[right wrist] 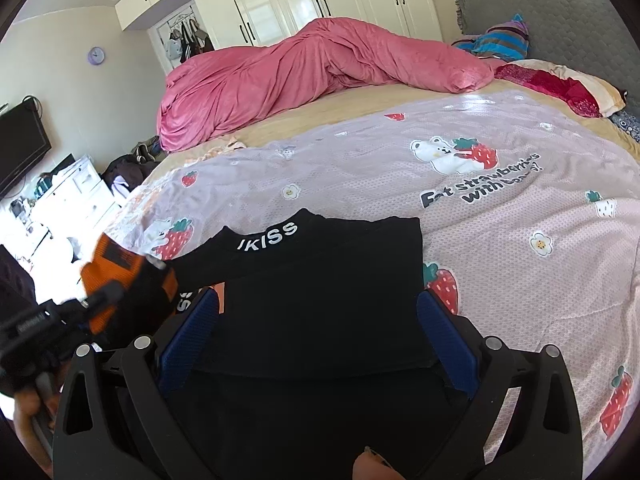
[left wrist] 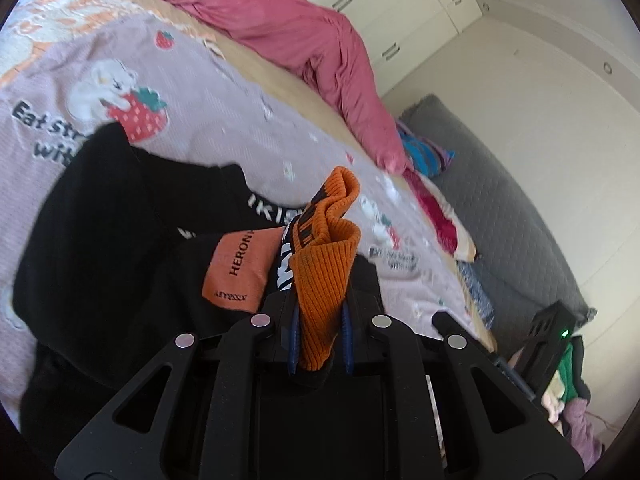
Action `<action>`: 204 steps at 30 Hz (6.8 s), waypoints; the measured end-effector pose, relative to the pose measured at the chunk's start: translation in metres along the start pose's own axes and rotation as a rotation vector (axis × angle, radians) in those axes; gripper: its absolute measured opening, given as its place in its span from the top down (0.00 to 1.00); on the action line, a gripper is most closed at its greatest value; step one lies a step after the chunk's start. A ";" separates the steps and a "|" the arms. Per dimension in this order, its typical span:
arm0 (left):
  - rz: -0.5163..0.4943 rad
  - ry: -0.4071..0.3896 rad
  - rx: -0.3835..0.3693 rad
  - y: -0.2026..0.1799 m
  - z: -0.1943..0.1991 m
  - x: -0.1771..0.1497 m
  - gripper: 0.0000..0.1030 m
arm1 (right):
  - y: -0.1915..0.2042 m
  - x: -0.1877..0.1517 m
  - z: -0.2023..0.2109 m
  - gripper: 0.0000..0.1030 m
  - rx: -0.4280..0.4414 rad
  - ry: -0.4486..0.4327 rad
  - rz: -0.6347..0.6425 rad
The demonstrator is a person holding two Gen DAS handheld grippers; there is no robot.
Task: Fold small clothes
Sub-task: 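Carry the sleeve across the shirt body with the left tool and lower it, then grasp the laid orange cuff with the right tool, then reposition the orange cuff on the shirt body and open the right tool, then move both tools along the shirt body toward the hem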
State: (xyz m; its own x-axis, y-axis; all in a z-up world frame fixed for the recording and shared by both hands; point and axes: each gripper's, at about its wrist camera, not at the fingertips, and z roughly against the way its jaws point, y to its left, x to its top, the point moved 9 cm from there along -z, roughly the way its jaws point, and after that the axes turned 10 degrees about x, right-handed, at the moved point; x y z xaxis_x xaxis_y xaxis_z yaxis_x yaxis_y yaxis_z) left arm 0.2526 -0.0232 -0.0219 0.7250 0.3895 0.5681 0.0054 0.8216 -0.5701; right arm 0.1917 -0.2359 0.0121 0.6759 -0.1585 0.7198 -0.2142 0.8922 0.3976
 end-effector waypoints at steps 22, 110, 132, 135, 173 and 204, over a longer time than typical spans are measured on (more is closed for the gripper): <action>-0.055 0.041 0.146 0.021 -0.010 -0.003 0.23 | 0.002 -0.034 -0.033 0.04 0.024 0.136 -0.006; -0.161 0.046 0.396 0.073 -0.032 0.020 0.71 | -0.001 0.006 -0.050 0.81 0.047 0.090 0.213; -0.213 0.179 0.442 0.095 -0.047 -0.014 0.71 | 0.052 -0.047 -0.089 0.60 0.115 0.251 0.341; -0.218 0.180 0.439 0.095 -0.046 -0.015 0.71 | 0.054 -0.054 -0.096 0.55 0.114 0.277 0.342; -0.231 0.154 0.432 0.078 -0.028 -0.015 0.51 | 0.029 -0.049 -0.092 0.21 0.022 0.268 0.287; -0.226 0.022 0.453 0.063 0.010 0.005 0.09 | 0.032 -0.022 -0.054 0.05 -0.004 0.108 0.309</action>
State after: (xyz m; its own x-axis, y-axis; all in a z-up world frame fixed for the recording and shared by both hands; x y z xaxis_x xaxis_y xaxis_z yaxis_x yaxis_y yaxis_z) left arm 0.2498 0.0348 -0.0485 0.7547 0.1763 0.6319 -0.1323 0.9843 -0.1166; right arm 0.2075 -0.1811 -0.0219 0.6503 0.1651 0.7415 -0.4176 0.8931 0.1674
